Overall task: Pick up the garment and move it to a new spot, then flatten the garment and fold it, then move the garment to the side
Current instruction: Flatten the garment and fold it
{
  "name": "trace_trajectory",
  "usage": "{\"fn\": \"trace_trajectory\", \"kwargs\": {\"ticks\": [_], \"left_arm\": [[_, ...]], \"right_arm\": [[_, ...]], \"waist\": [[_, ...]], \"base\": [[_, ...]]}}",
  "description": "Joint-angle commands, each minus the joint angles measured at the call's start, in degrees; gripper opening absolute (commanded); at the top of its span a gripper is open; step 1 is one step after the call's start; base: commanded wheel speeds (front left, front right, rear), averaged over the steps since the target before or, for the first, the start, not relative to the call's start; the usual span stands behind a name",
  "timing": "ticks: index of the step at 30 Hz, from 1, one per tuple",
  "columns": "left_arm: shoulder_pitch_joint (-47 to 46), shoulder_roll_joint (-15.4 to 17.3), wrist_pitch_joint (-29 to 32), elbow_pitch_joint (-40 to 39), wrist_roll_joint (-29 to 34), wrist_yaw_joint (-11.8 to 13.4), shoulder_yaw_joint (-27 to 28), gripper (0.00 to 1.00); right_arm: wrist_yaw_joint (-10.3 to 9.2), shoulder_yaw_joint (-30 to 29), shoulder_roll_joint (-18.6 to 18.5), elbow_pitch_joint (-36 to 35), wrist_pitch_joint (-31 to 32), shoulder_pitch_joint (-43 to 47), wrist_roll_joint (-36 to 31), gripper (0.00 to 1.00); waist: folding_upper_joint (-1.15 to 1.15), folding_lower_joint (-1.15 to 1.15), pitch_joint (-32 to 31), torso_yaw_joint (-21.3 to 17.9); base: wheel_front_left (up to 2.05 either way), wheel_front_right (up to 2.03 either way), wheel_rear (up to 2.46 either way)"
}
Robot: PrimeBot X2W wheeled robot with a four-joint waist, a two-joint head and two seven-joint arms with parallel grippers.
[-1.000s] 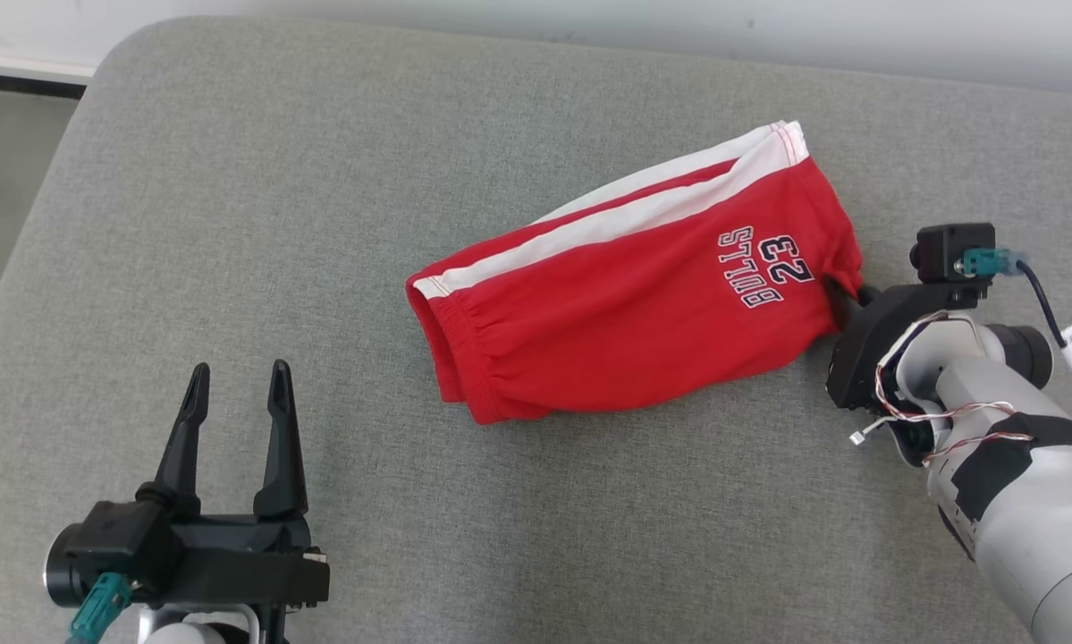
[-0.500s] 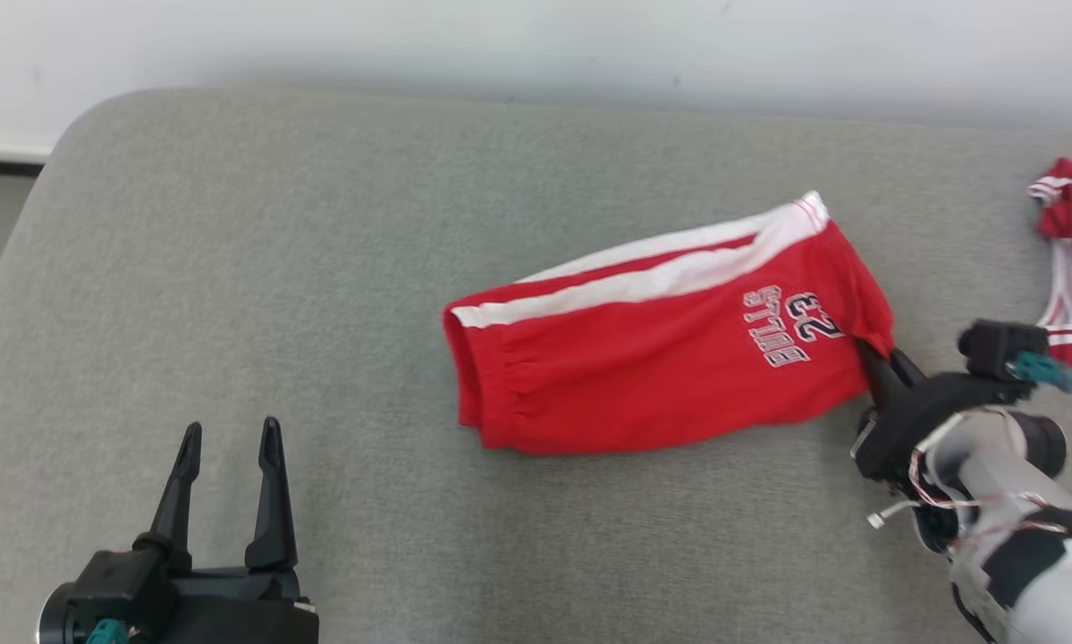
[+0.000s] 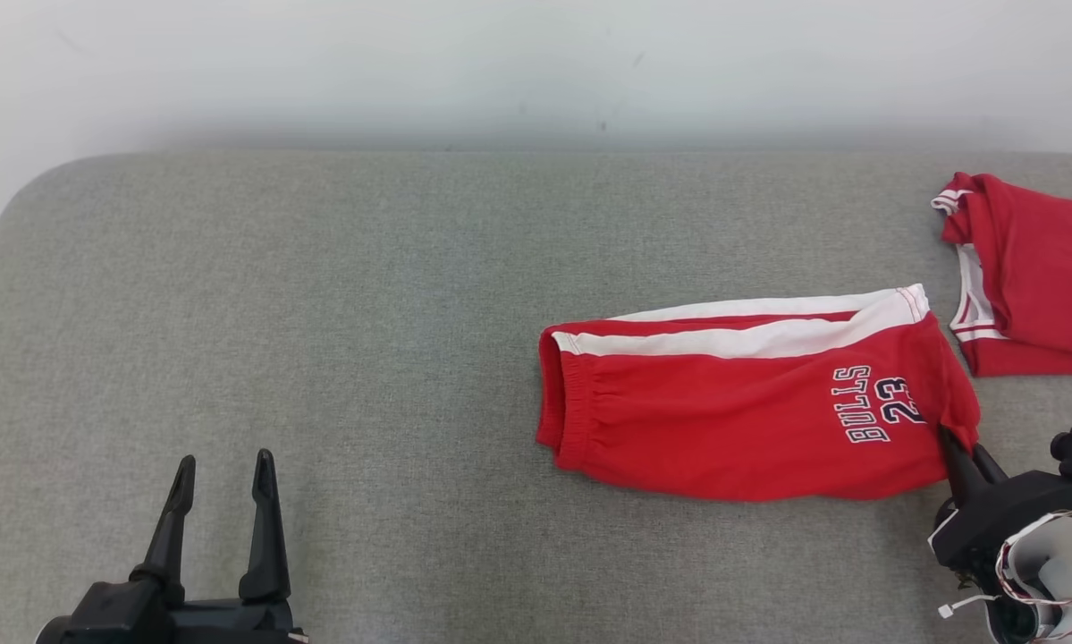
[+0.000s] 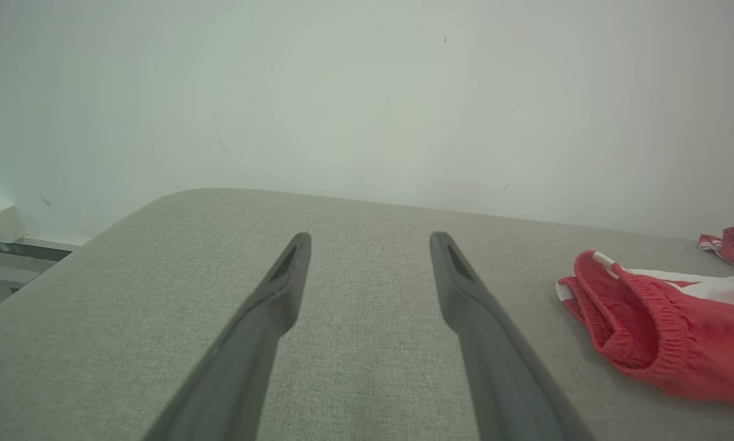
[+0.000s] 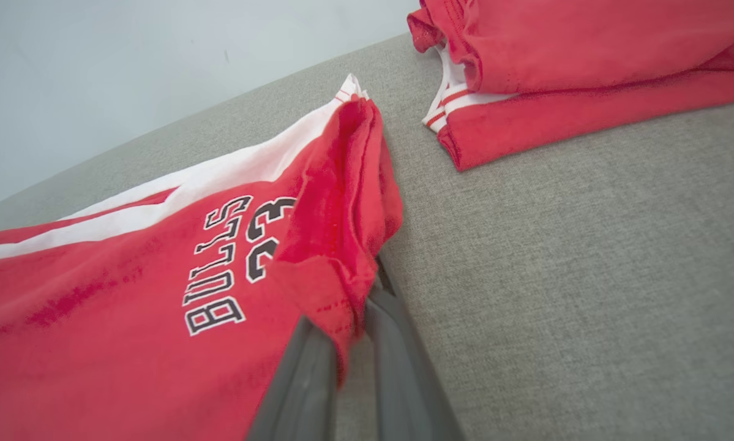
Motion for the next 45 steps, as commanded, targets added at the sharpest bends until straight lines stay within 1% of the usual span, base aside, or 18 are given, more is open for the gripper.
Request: {"fn": "trace_trajectory", "kwargs": {"ticks": [1, 6, 10, 15, 24, 30, 34, 37, 39, 40, 41, 42, 43, 45], "left_arm": [[0.46, 0.0, -0.16, -0.4, 0.22, 0.06, 0.25, 1.0], [1.05, -0.01, -0.16, -0.52, 0.31, 0.06, 0.43, 1.0], [0.95, -0.01, -0.16, -0.45, 0.56, 0.06, 0.1, 1.0], [1.27, -0.02, -0.16, -0.38, 0.46, 0.13, 0.0, 1.0], [0.72, -0.01, -0.16, -0.1, -0.22, 0.34, -0.7, 1.0], [-0.24, -0.02, -0.16, 0.42, -0.71, 0.42, -1.38, 1.0], [-0.5, -0.02, -0.16, 0.97, -0.95, 0.35, -1.67, 1.0], [-0.81, -0.01, -0.16, 1.52, -1.26, 0.33, -1.94, 1.0], [-0.75, -0.02, -0.16, 1.83, -1.26, 0.32, -2.04, 1.0], [-0.75, -0.02, -0.16, 1.83, -1.26, 0.32, -2.04, 1.0], [-0.68, -0.02, -0.16, 1.93, -1.25, 0.32, -2.06, 1.0], [-0.61, -0.02, -0.16, 2.02, -1.27, 0.32, -2.09, 1.0], [-0.52, -0.02, -0.16, 2.12, -1.26, 0.35, -2.09, 1.0], [-0.34, -0.02, -0.16, 2.33, -1.31, 0.45, -2.03, 1.0]], "right_arm": [[-0.16, -0.18, -0.19, -0.42, -0.38, 0.49, -0.05, 0.0], [-0.16, -0.72, 0.79, -4.25, -0.43, -0.49, -3.28, 0.0], [-0.16, -2.12, 1.59, -9.8, -0.41, 0.28, -6.73, 0.0], [-0.16, -1.07, 3.31, -16.69, -0.19, 3.04, -11.17, 0.0], [-0.16, -0.96, 8.9, -26.37, 4.21, 6.4, -17.69, 0.0], [-0.16, -1.56, 12.75, -27.76, 7.33, 8.14, -23.04, 0.0], [-0.16, -1.85, 14.59, -26.63, 8.55, 9.09, -26.17, 0.0], [-0.16, -1.29, 15.57, -24.91, 8.01, 9.79, -29.36, 0.0], [-0.16, -1.55, 16.88, -23.35, 7.63, 10.39, -30.03, 0.0], [-0.16, -1.55, 16.88, -23.35, 7.63, 10.39, -30.03, 0.0], [-0.16, -1.74, 17.33, -22.73, 7.42, 10.34, -30.37, 0.13], [-0.16, -1.92, 17.56, -22.25, 6.88, 10.15, -30.86, 0.87], [-0.16, -1.94, 17.75, -21.67, 6.55, 10.19, -31.15, 1.0], [-0.16, -2.31, 17.84, -21.31, 5.3, 10.25, -31.66, 1.0]], "waist": [[0.0, 0.0, -0.37, -0.39], [0.0, 0.0, -0.92, -0.69], [0.0, 0.0, -1.45, -0.32], [0.0, 0.0, -2.18, 0.39], [0.0, 0.0, -2.19, 2.44], [0.0, 0.0, -1.54, 4.63], [0.0, 0.0, -1.15, 5.8], [0.0, 0.0, -1.15, 6.39], [0.0, 0.0, -1.32, 6.52], [0.0, 0.0, -1.32, 6.52], [0.0, 0.0, -1.41, 6.54], [0.0, 0.0, -1.52, 6.55], [0.0, 0.0, -1.65, 6.5], [0.0, 0.0, -1.97, 6.29]], "base": [[0.0, 0.0, 0.0], [0.0, 0.0, 0.0], [0.0, 0.0, 0.0], [0.0, 0.0, 0.0], [0.0, 0.0, 0.0], [0.0, 0.0, 0.0], [0.0, 0.0, 0.0], [0.0, 0.0, 0.0], [0.0, 0.0, 0.0], [0.0, 0.0, 0.0], [0.0, 0.0, 0.0], [0.0, 0.0, 0.0], [0.0, 0.0, 0.0], [0.0, 0.0, 0.0]]}}
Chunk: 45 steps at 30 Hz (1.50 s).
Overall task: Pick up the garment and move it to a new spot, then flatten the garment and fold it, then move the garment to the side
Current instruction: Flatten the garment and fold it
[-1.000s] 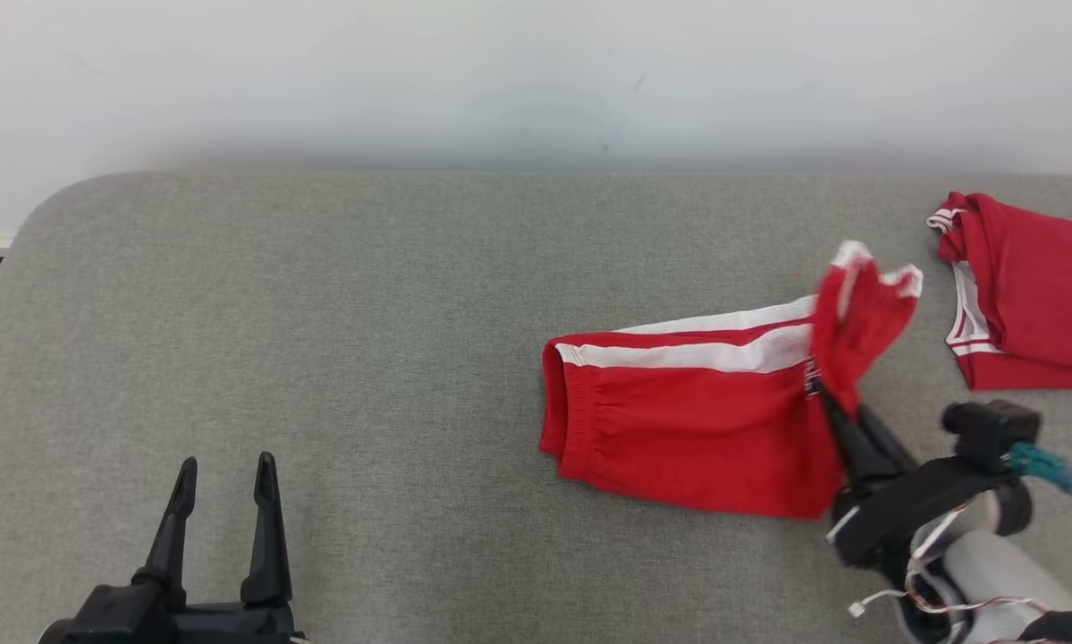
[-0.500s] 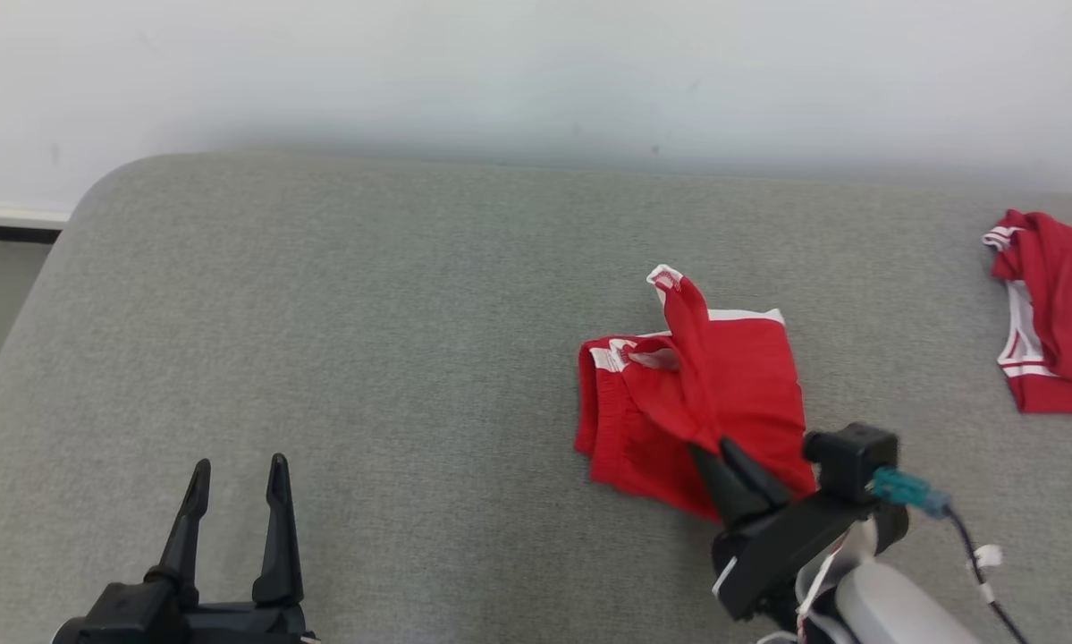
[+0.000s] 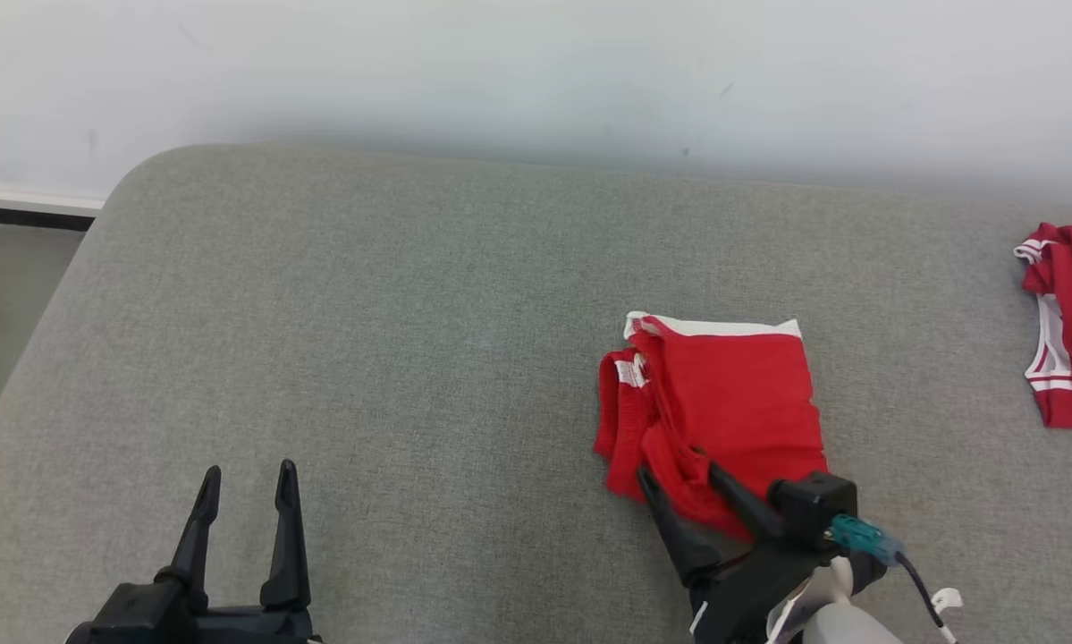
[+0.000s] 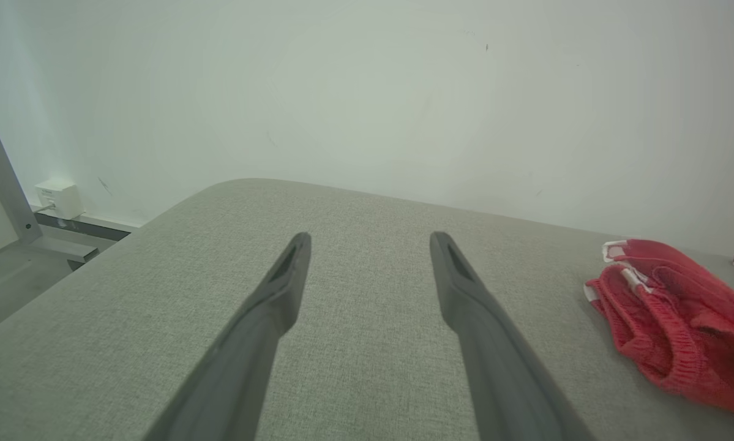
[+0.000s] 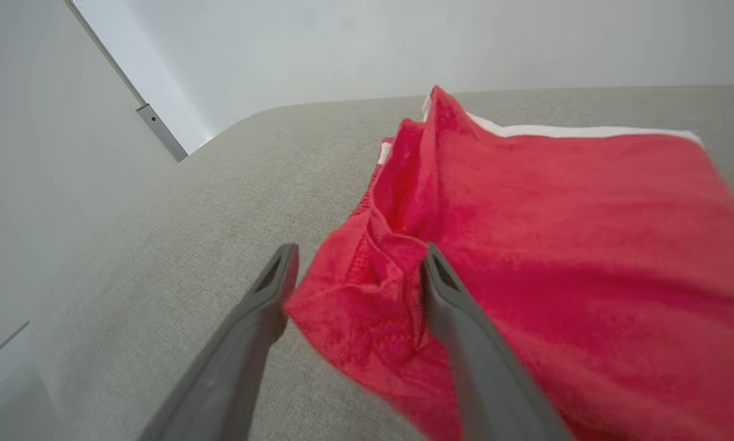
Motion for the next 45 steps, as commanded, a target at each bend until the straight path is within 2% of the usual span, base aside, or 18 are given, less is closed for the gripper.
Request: {"fn": "trace_trajectory", "kwargs": {"ticks": [1, 4, 8, 16, 17, 18, 19, 29, 34, 40, 45], "left_arm": [[-0.06, -0.03, -0.16, 0.2, -0.04, 0.06, 0.14, 1.0], [0.34, -0.02, -0.16, 0.26, -0.05, 0.22, 0.45, 1.0], [1.18, -0.03, -0.16, 0.2, 0.28, 0.15, 0.73, 1.0], [1.04, -0.03, -0.16, 0.13, 0.71, -0.08, 0.6, 1.0], [1.01, -0.02, -0.16, 0.06, 0.79, -0.11, 0.62, 1.0], [0.95, -0.01, -0.16, -0.05, 0.87, -0.14, 0.63, 1.0], [0.87, -0.03, -0.16, -0.1, 0.97, -0.17, 0.66, 1.0], [-0.7, -0.03, -0.16, -0.19, 1.38, -0.44, 0.3, 1.0], [-1.23, -0.02, -0.16, -0.01, 1.25, -0.31, -0.4, 1.0], [-1.26, -0.03, -0.16, 0.02, 1.02, -0.34, -0.92, 1.0], [-1.55, -0.03, -0.16, 0.19, 0.92, -0.35, -1.31, 1.0]], "right_arm": [[-0.16, -0.22, -0.18, -0.2, -0.51, 0.3, -0.22, 1.0], [-0.16, -1.35, -1.22, -1.63, -2.65, 0.3, 0.31, 1.0], [-0.16, -6.31, -3.19, -4.34, -4.61, 1.49, 0.73, 1.0], [-0.16, -14.84, -3.7, -4.53, -5.39, 2.76, -2.1, 1.0], [-0.16, -15.75, -3.61, -4.06, -5.41, 2.89, -2.64, 0.91], [-0.16, -16.51, -3.72, -3.41, -5.44, 2.97, -3.46, 0.42], [-0.16, -17.03, -3.76, -2.73, -5.47, 2.85, -4.35, 0.0], [-0.16, -18.42, -0.87, 4.78, -5.49, 0.08, -10.91, 0.0], [-0.17, -17.81, 2.72, 8.16, -5.5, -1.12, -13.09, 0.0], [-0.17, -13.84, 5.68, 9.93, -5.5, -1.24, -14.23, 0.0], [-0.17, -9.1, 7.1, 9.9, -5.5, -1.84, -12.62, 0.0]], "waist": [[0.0, 0.0, -0.22, -0.22], [0.0, 0.0, -0.75, -0.82], [0.0, 0.0, -1.46, -1.68], [0.0, 0.0, -1.55, -1.65], [0.0, 0.0, -1.43, -1.57], [0.0, 0.0, -1.29, -1.46], [0.0, 0.0, -1.14, -1.36], [0.0, 0.0, 0.37, 0.22], [0.0, 0.0, 1.12, 1.42], [0.0, 0.0, 1.64, 2.4], [0.0, 0.0, 1.77, 2.79]], "base": [[0.0, 0.0, 0.0], [0.0, 0.0, 0.0], [0.0, 0.0, 0.0], [0.0, 0.0, 0.0], [0.0, 0.0, 0.0], [0.0, 0.0, 0.0], [0.0, 0.0, 0.0], [0.0, 0.0, 0.0], [0.0, 0.0, 0.0], [0.0, 0.0, 0.0], [0.0, 0.0, 0.0]]}}
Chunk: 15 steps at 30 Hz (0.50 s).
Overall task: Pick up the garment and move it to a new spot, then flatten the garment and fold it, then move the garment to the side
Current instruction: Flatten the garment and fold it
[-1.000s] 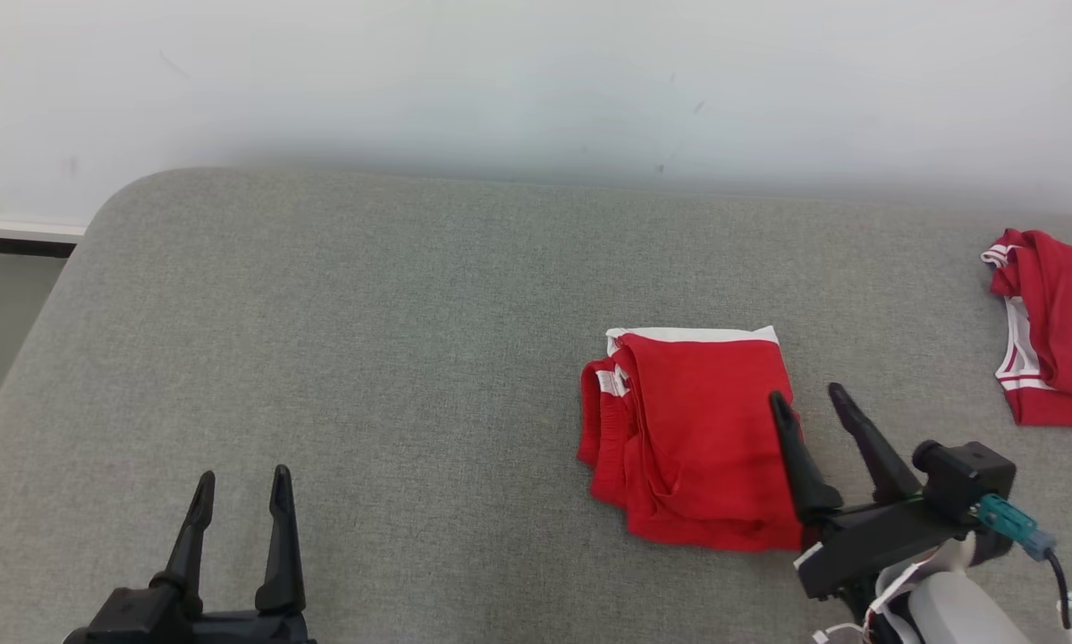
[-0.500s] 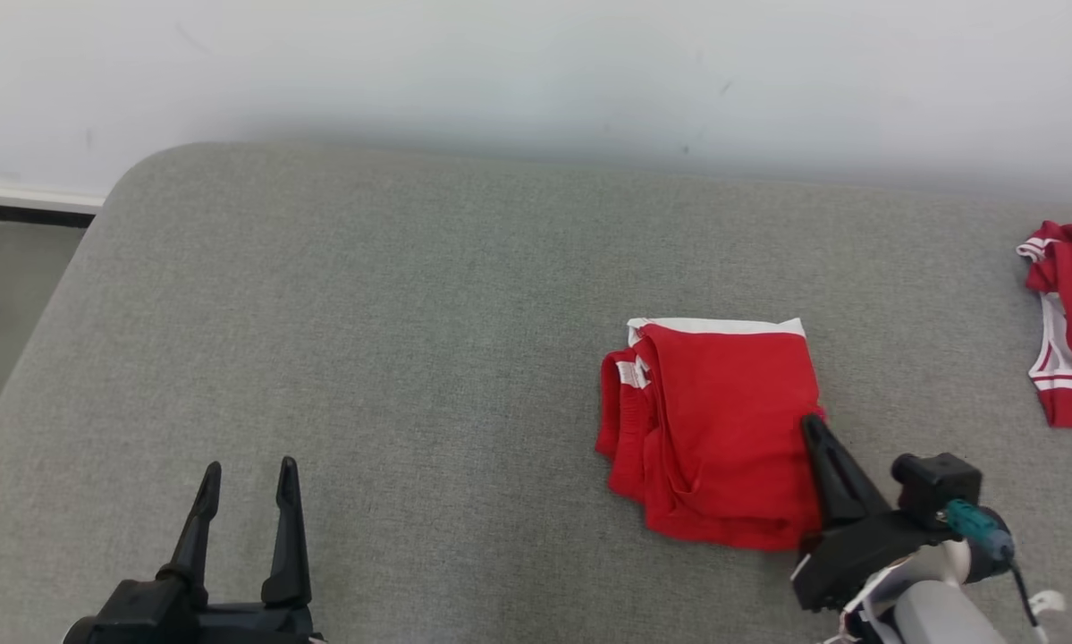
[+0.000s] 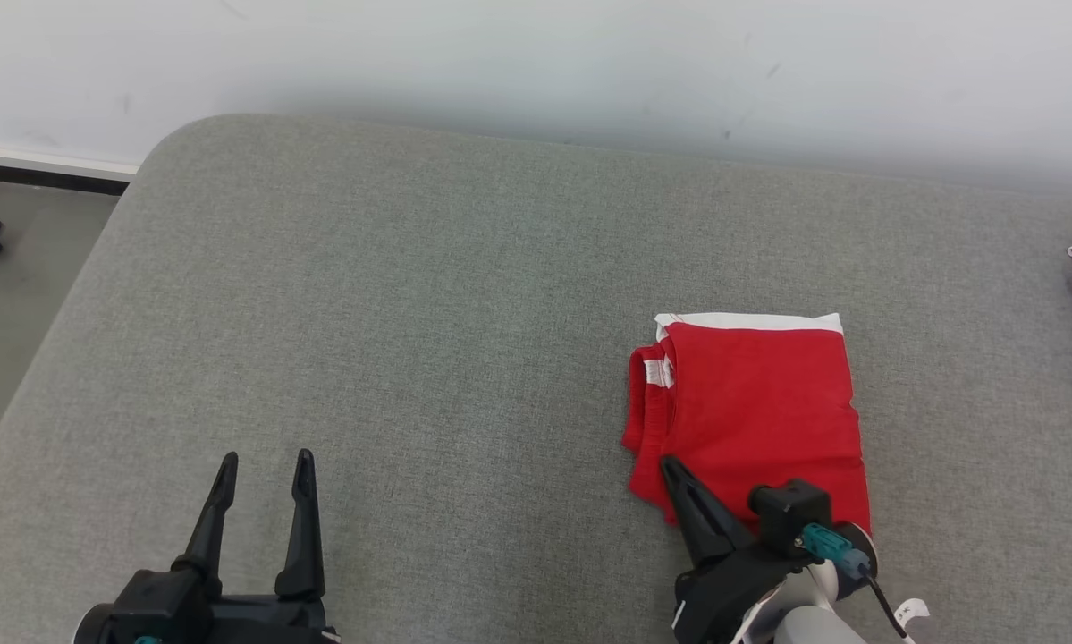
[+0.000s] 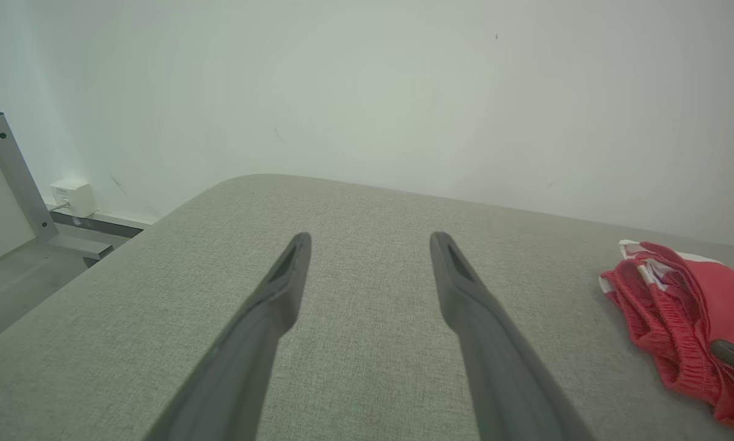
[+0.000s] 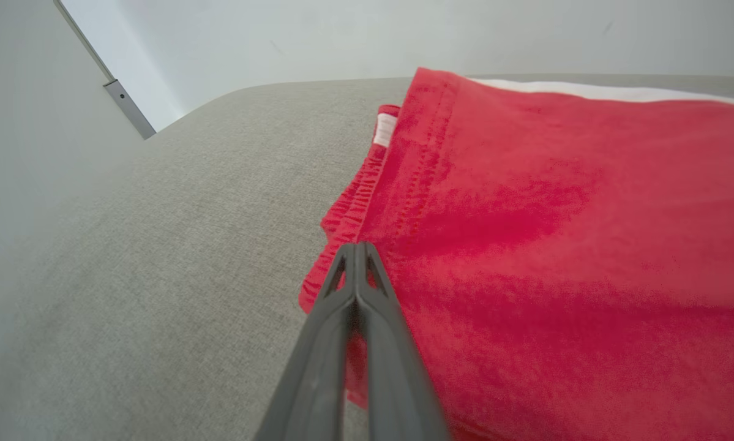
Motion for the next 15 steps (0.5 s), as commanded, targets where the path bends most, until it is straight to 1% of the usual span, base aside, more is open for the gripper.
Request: {"fn": "trace_trajectory", "kwargs": {"ticks": [1, 3, 6, 10, 15], "left_arm": [[-0.54, -0.02, -0.16, 0.23, -0.02, -0.02, -0.09, 1.0], [-0.63, -0.03, -0.16, 0.36, 0.01, -0.02, -0.31, 1.0], [-0.16, -0.02, -0.16, 0.12, 0.26, 0.17, -0.09, 1.0], [0.41, -0.03, -0.16, -0.01, 0.83, 0.16, 0.51, 1.0], [0.68, -0.03, -0.17, -0.28, 1.7, 0.06, 1.31, 1.0]], "right_arm": [[-0.17, 0.69, 0.13, -0.19, -0.24, -0.66, 0.53, 0.0], [-0.17, 1.7, 0.19, -0.7, -0.24, -1.01, 1.25, 0.0], [-0.17, 1.48, 0.26, -3.13, -0.24, -1.42, 1.81, 0.0], [-0.17, -1.39, 0.19, -8.09, -0.24, -1.11, 2.9, 0.0], [-0.17, -4.92, -2.63, -13.2, -0.23, -0.45, 1.77, 0.0]], "waist": [[0.0, 0.0, -0.04, -0.02], [0.0, 0.0, -0.15, -0.16], [0.0, 0.0, -0.4, -1.18], [0.0, 0.0, -0.82, -3.39], [0.0, 0.0, -1.39, -6.9]], "base": [[0.0, 0.0, 0.0], [0.0, 0.0, 0.0], [0.0, 0.0, 0.0], [0.0, 0.0, 0.0], [0.0, 0.0, 0.0]]}}
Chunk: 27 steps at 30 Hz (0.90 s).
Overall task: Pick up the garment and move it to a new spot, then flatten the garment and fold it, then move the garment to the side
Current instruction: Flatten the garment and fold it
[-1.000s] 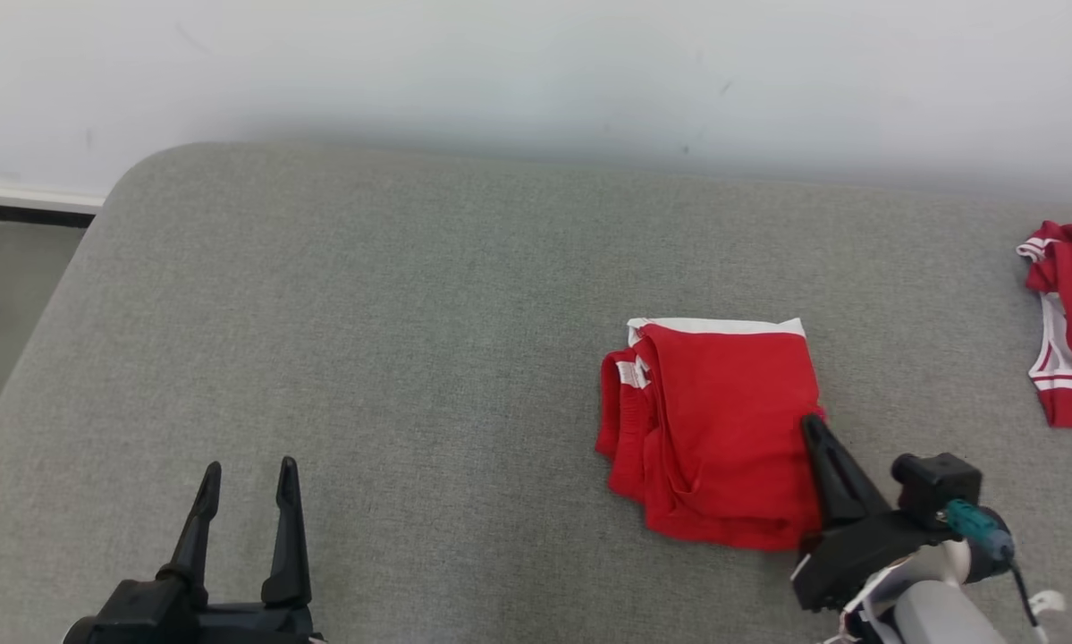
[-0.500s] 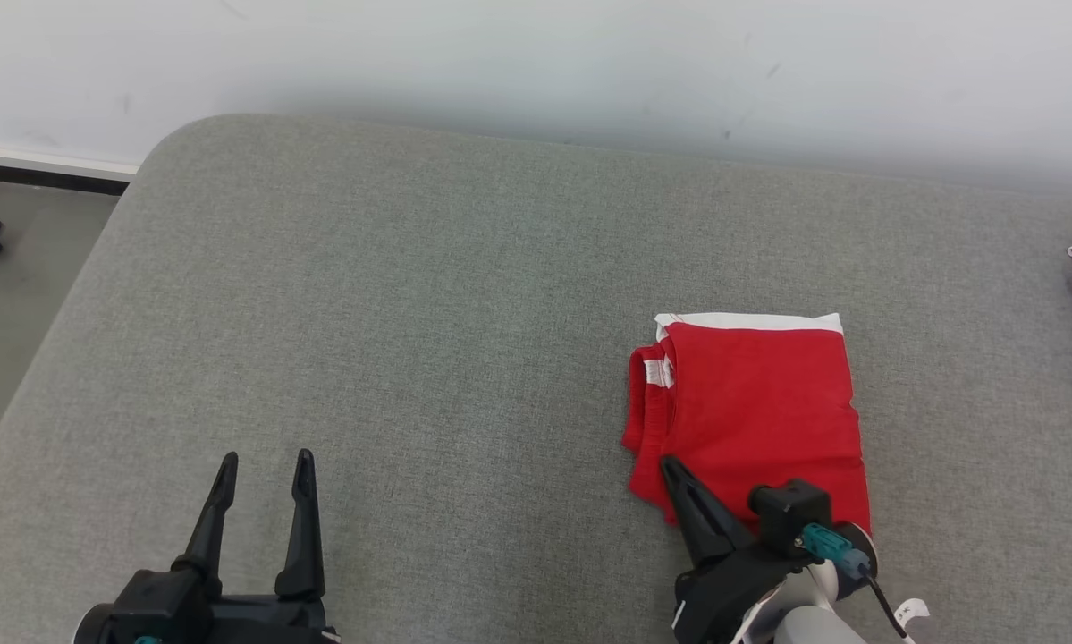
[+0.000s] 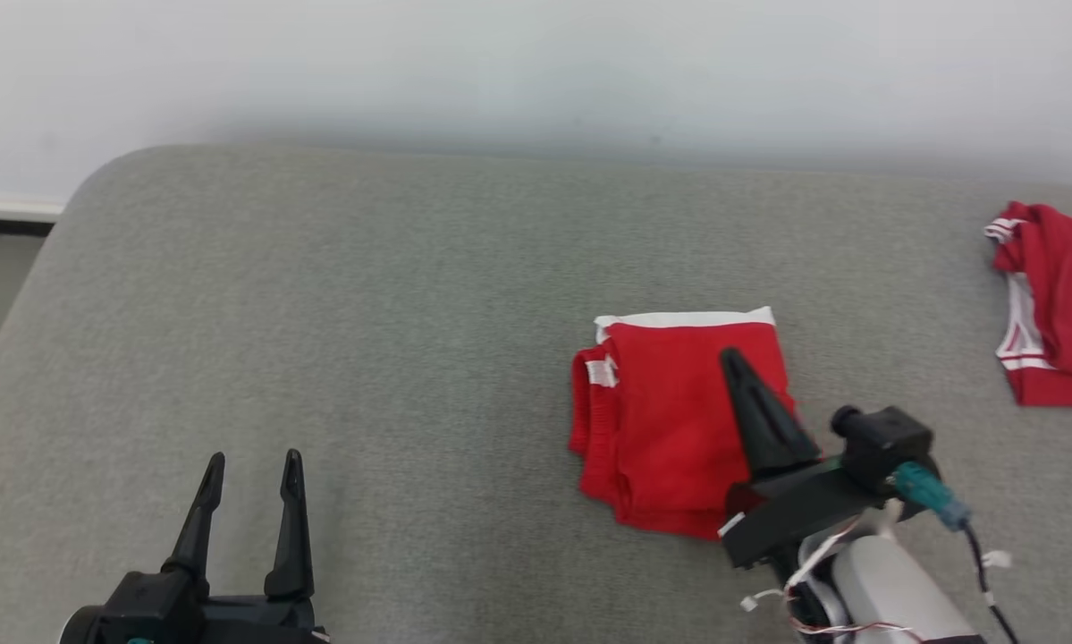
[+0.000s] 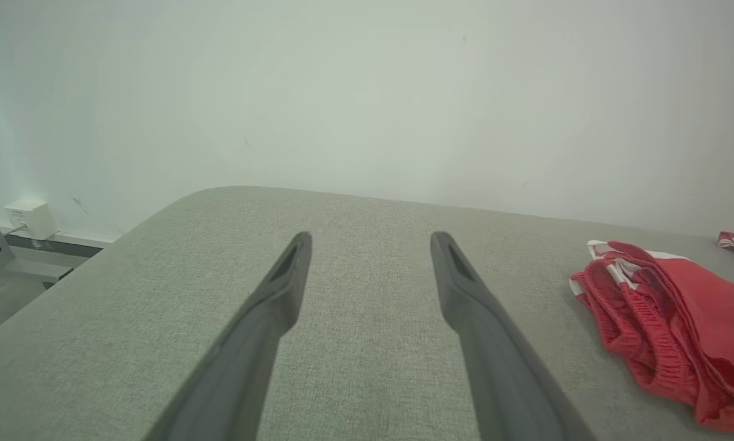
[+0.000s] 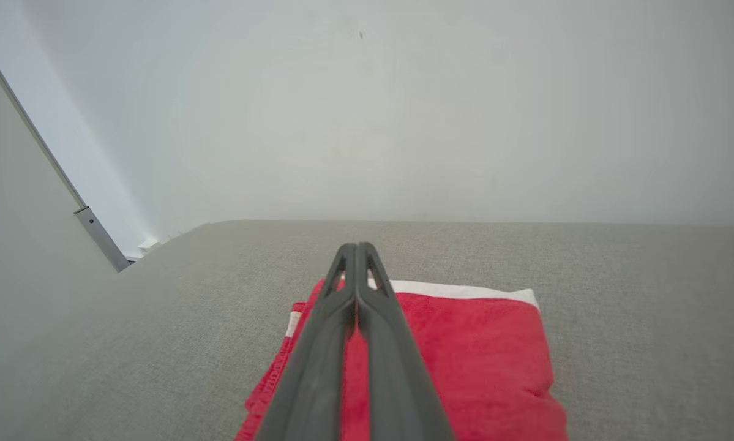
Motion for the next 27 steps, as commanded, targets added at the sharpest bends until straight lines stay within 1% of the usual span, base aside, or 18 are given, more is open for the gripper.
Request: {"fn": "trace_trajectory", "kwargs": {"ticks": [1, 6, 12, 14, 15, 17, 19, 20, 21, 27], "left_arm": [[0.56, -0.03, -0.16, -0.23, 0.4, -0.03, 0.3, 1.0], [0.64, -0.03, -0.16, -0.3, 1.23, -0.07, 0.56, 1.0], [1.56, 0.05, -0.16, 0.11, 2.03, -0.13, 1.23, 1.0], [2.25, 0.24, -0.16, 0.05, 2.23, -0.1, 1.54, 1.0], [2.56, 0.36, -0.16, 0.12, 2.22, -0.09, 1.48, 1.0], [3.15, 0.75, -0.16, 0.13, 2.04, -0.1, 1.43, 1.0], [4.03, 0.95, -0.16, 0.13, 1.91, -0.11, 1.24, 1.0], [4.24, 1.02, -0.16, 0.07, 1.87, -0.11, 1.15, 1.0], [4.49, 1.14, -0.16, 0.0, 1.82, -0.11, 1.08, 1.0], [6.0, 1.77, -0.16, -0.67, 1.69, -0.11, 1.18, 1.0]], "right_arm": [[-0.17, -0.54, -0.65, -0.8, -0.24, 0.98, -0.51, 0.0], [-0.17, -3.44, -3.01, -3.92, -0.24, 2.93, -1.06, 0.0], [-0.17, -7.19, -3.77, -7.37, -0.24, 8.28, -2.16, 0.0], [-0.17, -7.53, -4.08, -8.28, -0.23, 10.24, -2.51, 0.12], [-0.17, -7.76, -4.34, -8.63, -0.24, 11.09, -2.71, 0.2], [-0.17, -8.23, -4.28, -9.38, -0.24, 12.79, -2.77, 0.3], [-0.17, -9.02, -4.15, -10.2, -0.24, 14.37, -2.91, 0.5], [-0.17, -9.51, -3.98, -10.5, -0.24, 15.13, -2.94, 0.91], [-0.17, -9.92, -3.73, -10.76, -0.24, 15.88, -3.0, 1.0], [-0.17, -11.46, -3.06, -12.12, -0.24, 19.06, -4.71, 1.0]], "waist": [[0.0, 0.0, -0.6, -2.69], [0.0, 0.0, -1.19, -5.86], [0.0, 0.0, -2.61, -8.76], [0.0, 0.0, -3.05, -9.55], [0.0, 0.0, -3.24, -9.84], [0.0, 0.0, -3.73, -10.29], [0.0, 0.0, -4.32, -10.48], [0.0, 0.0, -4.55, -10.5], [0.0, 0.0, -4.88, -10.45], [0.0, 0.0, -6.1, -9.73]], "base": [[0.0, 0.0, 0.0], [0.0, 0.0, 0.0], [0.0, 0.0, 0.0], [0.0, 0.0, 0.0], [0.0, 0.0, 0.0], [0.0, 0.0, 0.0], [0.0, 0.0, 0.0], [0.0, 0.0, 0.0], [0.0, 0.0, 0.0], [0.0, 0.0, 0.0]]}}
